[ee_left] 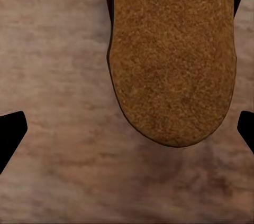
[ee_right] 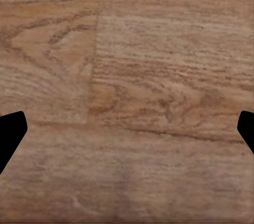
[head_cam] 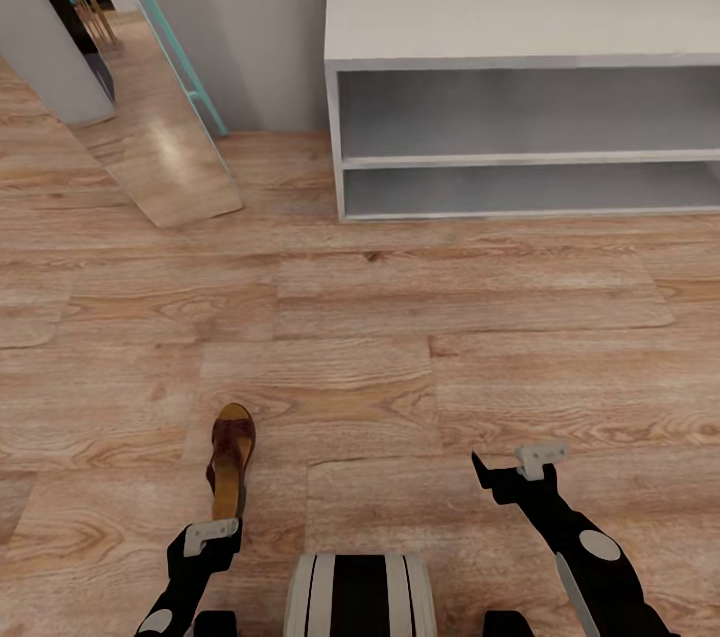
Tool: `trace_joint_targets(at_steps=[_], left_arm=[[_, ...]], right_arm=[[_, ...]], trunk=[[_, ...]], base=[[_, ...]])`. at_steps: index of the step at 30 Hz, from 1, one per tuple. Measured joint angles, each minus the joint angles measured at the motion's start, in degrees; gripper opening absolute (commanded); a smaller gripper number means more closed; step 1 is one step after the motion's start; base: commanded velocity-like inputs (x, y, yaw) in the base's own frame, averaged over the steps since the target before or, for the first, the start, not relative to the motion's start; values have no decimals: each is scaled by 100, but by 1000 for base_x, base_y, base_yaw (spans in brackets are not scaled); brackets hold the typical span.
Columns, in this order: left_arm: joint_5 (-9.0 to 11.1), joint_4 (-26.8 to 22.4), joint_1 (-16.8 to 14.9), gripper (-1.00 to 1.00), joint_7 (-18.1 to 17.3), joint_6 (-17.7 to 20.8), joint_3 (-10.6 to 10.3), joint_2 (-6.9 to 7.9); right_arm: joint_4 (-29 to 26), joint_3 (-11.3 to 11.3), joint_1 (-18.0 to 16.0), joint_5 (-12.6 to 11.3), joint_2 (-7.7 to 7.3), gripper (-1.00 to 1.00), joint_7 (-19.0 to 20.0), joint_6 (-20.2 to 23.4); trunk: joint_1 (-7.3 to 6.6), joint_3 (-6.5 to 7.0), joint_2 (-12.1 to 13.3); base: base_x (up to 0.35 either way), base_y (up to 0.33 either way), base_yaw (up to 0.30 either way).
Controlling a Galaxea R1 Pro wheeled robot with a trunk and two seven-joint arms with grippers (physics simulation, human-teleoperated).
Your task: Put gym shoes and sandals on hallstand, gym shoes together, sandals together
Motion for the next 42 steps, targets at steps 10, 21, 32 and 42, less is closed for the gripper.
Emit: trace_joint_targets(at_steps=[10,21,32,42], left_arm=[[0,0,0,100,0,0,-1,-9],[-3,0,0,100,0,0,-1,-17],[-3,0,0,100,23,0,-1,-18],[-1,0,0,100,26,7,-15,-18]], right_arm=[[-4,0,-2,0,0,100,-3,0],[1,0,0,4,0,100,-4,0],[5,0,0,8,0,100,-4,0],[10,0,-1,8,0,100,-4,0]], trunk=[[0,-7,0],[0,-7,0],[-1,-7,0],[0,-7,0]], base=[[0,0,0],[4,0,0],[105,0,0],[13,0,0]])
